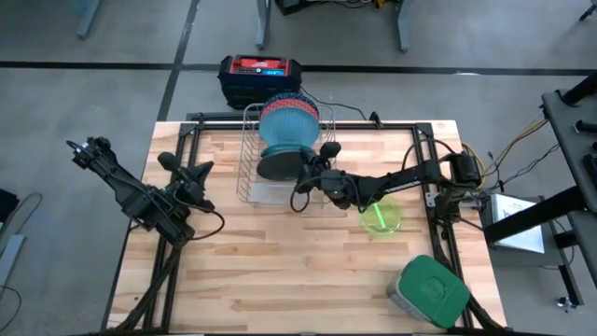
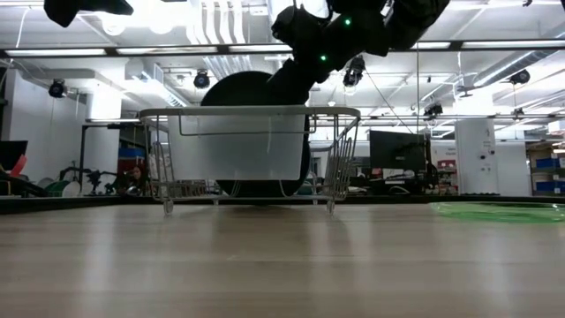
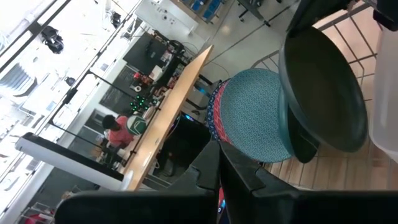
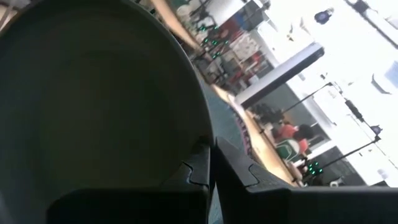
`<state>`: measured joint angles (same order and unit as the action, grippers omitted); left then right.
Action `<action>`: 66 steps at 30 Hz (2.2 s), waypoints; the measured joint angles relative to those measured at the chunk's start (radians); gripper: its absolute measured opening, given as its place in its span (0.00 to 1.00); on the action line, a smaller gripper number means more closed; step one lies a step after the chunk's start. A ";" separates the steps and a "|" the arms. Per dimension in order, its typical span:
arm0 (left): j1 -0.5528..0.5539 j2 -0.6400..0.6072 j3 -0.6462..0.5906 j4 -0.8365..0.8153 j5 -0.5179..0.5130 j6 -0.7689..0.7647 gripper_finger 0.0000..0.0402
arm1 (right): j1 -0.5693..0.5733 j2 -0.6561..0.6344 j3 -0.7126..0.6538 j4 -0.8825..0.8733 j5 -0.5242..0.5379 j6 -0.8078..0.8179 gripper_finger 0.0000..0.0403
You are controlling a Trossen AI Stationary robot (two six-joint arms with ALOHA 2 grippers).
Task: Sort dishes
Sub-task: Put the black plate into the dish rack
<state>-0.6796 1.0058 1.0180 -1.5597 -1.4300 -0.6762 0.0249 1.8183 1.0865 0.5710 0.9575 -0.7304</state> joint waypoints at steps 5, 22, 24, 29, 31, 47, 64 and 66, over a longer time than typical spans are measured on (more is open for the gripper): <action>0.000 0.000 0.000 0.004 0.000 0.000 0.00 | 0.001 0.000 0.013 -0.073 0.001 0.053 0.00; 0.000 0.000 0.000 0.004 0.000 0.001 0.00 | 0.047 0.000 0.055 -0.134 0.002 0.078 0.24; 0.000 0.001 0.000 0.004 0.000 0.001 0.00 | 0.055 0.000 0.057 -0.136 0.002 0.077 0.27; 0.000 0.000 0.000 0.003 0.001 0.001 0.00 | 0.077 0.000 0.081 -0.141 0.002 0.085 0.33; 0.000 0.001 0.000 0.003 0.001 0.001 0.00 | 0.086 0.000 0.092 -0.145 0.002 0.084 0.34; 0.000 0.001 -0.015 0.002 0.009 0.004 0.00 | 0.055 -0.014 0.210 -0.591 -0.182 0.541 0.42; 0.000 0.000 -0.017 0.004 0.082 0.002 0.00 | -0.003 -0.105 0.263 -0.885 -0.489 0.683 0.46; 0.000 0.000 -0.018 0.004 0.154 0.001 0.00 | 0.017 -0.147 0.261 -0.943 -0.488 0.684 0.46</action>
<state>-0.6796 1.0061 0.9998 -1.5555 -1.2761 -0.6748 0.0419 1.6709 1.3473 -0.3716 0.4692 -0.0466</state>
